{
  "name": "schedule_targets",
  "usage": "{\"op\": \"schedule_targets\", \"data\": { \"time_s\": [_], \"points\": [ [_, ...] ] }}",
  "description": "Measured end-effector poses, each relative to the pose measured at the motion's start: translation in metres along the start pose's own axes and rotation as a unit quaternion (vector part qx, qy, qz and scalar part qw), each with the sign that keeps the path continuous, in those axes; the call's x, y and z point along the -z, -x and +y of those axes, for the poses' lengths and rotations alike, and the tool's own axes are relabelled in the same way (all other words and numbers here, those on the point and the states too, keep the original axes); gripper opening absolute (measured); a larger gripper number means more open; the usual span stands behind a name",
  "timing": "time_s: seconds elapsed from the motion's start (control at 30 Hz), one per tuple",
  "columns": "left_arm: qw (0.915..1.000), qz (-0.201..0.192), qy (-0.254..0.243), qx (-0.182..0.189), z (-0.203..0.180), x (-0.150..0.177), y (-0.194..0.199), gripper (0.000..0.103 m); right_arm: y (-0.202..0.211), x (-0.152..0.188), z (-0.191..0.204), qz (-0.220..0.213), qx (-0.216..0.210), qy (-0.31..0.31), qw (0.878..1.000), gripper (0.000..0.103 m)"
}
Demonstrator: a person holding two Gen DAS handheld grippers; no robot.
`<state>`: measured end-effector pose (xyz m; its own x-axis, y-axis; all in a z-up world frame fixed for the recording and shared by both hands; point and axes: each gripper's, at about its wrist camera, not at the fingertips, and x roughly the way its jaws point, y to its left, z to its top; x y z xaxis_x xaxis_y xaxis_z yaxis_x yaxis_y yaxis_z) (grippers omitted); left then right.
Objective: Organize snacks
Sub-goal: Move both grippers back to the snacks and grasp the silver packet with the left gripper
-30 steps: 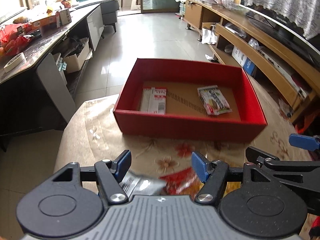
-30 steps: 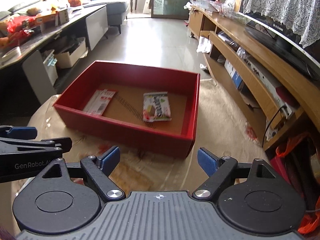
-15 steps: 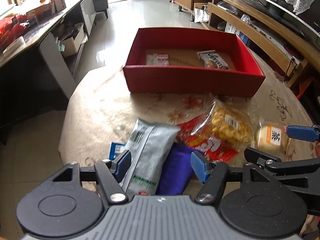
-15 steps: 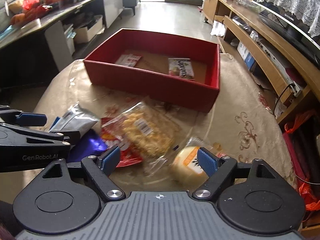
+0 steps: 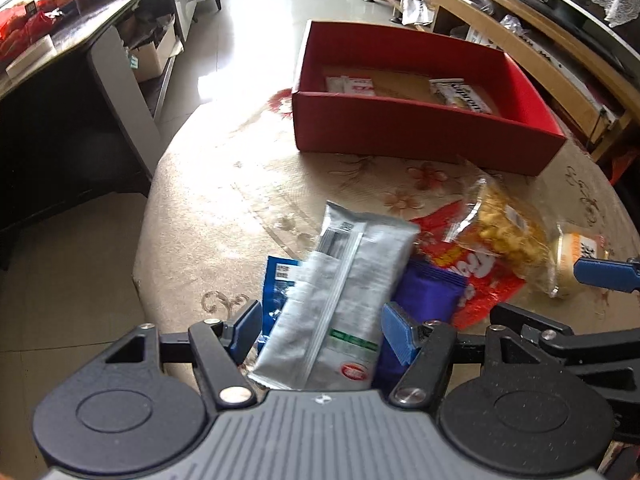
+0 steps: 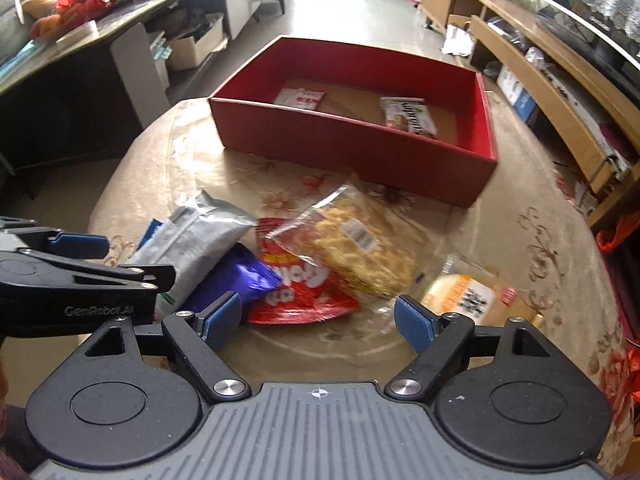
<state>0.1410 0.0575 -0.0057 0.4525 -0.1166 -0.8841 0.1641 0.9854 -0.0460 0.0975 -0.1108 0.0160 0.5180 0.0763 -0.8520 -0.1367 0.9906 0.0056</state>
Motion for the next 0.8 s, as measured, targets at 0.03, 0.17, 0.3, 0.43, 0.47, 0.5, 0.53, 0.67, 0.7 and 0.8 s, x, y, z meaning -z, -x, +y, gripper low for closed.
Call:
{"op": "schedule_targets", "data": {
  "time_s": [0.03,0.17,0.3,0.43,0.47,0.5,0.53,0.67,0.7,0.8],
  "points": [
    [1.0,0.003,0.002,0.003,0.002,-0.001,-0.004,0.062,-0.002,-0.001,0.0,0.002,-0.001,-0.002,1.0,0.089],
    [0.9999,0.01,-0.01,0.0,-0.003,-0.006,-0.014,0.062,-0.01,-0.006,-0.002,0.013,0.009,-0.013,1.0,0.089],
    [0.9995,0.022,-0.023,0.008,-0.009,-0.006,-0.022,0.062,-0.017,-0.006,-0.008,0.024,0.018,-0.018,0.999,0.089],
    [0.9986,0.029,-0.044,-0.011,-0.019,-0.003,-0.028,0.062,-0.02,-0.005,-0.02,0.033,0.025,-0.035,0.999,0.09],
    [0.9984,0.029,-0.045,-0.015,-0.021,-0.003,-0.03,0.062,-0.019,-0.005,-0.021,0.033,0.026,-0.038,0.998,0.09],
    [0.9985,0.029,-0.044,-0.018,-0.022,-0.003,-0.03,0.062,-0.019,-0.005,-0.022,0.033,0.026,-0.04,0.998,0.09],
    [0.9986,0.028,-0.04,-0.02,-0.021,-0.003,-0.029,0.06,-0.019,-0.005,-0.021,0.035,0.024,-0.039,0.998,0.09],
    [0.999,0.028,-0.031,-0.019,-0.018,-0.001,-0.024,0.05,-0.023,-0.004,-0.014,0.042,0.024,-0.025,0.999,0.09],
    [0.9991,0.027,-0.027,-0.018,-0.016,0.0,-0.023,0.049,-0.023,-0.005,-0.014,0.043,0.024,-0.026,0.998,0.09],
    [0.9996,0.026,-0.003,-0.009,-0.005,0.001,-0.015,0.042,-0.025,-0.005,-0.015,0.047,0.021,-0.034,0.998,0.091]
  ]
}}
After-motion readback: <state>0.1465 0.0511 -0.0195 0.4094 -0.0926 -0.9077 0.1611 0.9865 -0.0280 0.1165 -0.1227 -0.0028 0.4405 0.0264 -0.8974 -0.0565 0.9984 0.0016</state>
